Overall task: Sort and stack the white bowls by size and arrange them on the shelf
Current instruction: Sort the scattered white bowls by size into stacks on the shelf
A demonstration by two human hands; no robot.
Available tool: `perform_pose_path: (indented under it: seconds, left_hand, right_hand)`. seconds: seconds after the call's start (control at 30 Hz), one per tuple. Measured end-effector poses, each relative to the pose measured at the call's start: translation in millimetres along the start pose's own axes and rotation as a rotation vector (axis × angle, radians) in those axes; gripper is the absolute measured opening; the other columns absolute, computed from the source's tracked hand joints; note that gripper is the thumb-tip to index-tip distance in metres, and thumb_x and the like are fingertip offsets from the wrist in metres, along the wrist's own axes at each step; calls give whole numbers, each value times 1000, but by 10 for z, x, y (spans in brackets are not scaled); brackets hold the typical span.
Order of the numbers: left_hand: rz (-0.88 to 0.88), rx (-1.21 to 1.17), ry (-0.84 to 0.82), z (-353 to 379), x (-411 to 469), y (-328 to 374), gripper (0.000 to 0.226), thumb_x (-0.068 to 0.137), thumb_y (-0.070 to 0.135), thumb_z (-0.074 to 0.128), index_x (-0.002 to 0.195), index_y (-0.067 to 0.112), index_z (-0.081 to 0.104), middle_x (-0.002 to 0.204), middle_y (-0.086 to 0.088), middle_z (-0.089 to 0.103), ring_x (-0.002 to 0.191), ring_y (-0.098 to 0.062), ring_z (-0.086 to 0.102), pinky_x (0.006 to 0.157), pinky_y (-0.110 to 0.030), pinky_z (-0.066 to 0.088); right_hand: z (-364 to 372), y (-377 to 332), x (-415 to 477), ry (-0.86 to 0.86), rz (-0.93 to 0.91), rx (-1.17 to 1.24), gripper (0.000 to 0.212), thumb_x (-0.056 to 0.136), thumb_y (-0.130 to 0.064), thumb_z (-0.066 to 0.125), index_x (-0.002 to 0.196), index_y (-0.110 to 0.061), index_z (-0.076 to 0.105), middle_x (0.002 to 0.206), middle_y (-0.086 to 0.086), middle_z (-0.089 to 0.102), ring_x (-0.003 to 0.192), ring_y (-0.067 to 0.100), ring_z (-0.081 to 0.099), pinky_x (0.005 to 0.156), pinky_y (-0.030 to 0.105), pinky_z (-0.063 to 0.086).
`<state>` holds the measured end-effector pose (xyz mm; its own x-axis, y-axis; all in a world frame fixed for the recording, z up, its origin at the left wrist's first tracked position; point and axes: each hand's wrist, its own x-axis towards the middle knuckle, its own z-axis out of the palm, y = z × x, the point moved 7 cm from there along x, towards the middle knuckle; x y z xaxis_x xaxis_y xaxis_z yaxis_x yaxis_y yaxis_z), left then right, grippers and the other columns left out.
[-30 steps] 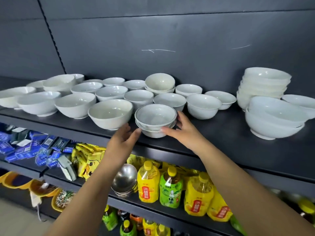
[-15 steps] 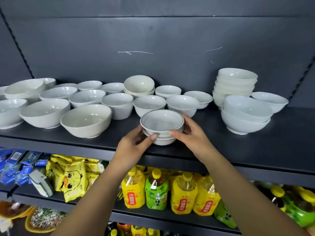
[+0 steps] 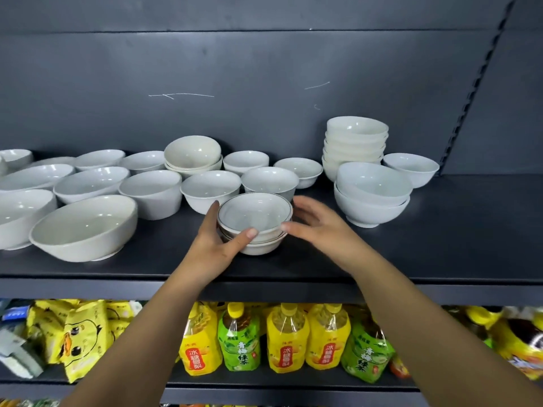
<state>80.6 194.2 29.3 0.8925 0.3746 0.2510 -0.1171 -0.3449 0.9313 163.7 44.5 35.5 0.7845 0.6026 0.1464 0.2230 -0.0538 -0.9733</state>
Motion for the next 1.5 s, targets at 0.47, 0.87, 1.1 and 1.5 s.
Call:
perform_pose_path:
  seconds: [0.47, 0.87, 1.1, 1.5]
  left_hand:
    - [-14, 27, 126, -130, 131, -40, 100, 52, 64, 61, 141, 31, 29, 129, 21, 42, 117, 5, 42, 95, -15, 33]
    - [-4, -233, 261, -62, 230, -154, 48, 68, 55, 56, 108, 28, 64, 113, 9, 67, 115, -6, 57, 96, -22, 43]
    - [30, -261, 226, -66, 235, -201, 77, 58, 83, 55, 111, 29, 62, 122, 4, 64, 120, -12, 54, 106, -37, 37]
    - [24, -292, 196, -66, 243, -228, 79, 56, 85, 56, 112, 29, 61, 121, 6, 64, 119, -10, 54, 105, -35, 36]
  right_hand:
    - [-702, -786, 1093, -191, -11, -1022, 20, 84, -28, 64, 99, -16, 69, 109, -2, 67, 104, 16, 57, 91, 28, 42]
    - [-569, -120, 1696, -552, 76, -1360, 23, 85, -22, 61, 63, -16, 58, 61, -3, 45, 62, 15, 39, 52, 24, 28]
    - [-524, -97, 1702, -476, 55, -1454, 20, 85, -23, 62, 83, -3, 66, 60, 5, 41, 57, 17, 35, 48, 23, 24]
    - [-562, -125, 1727, -517, -19, -1549, 44, 86, -15, 60, 51, -16, 33, 53, 1, 28, 50, 14, 24, 49, 28, 20]
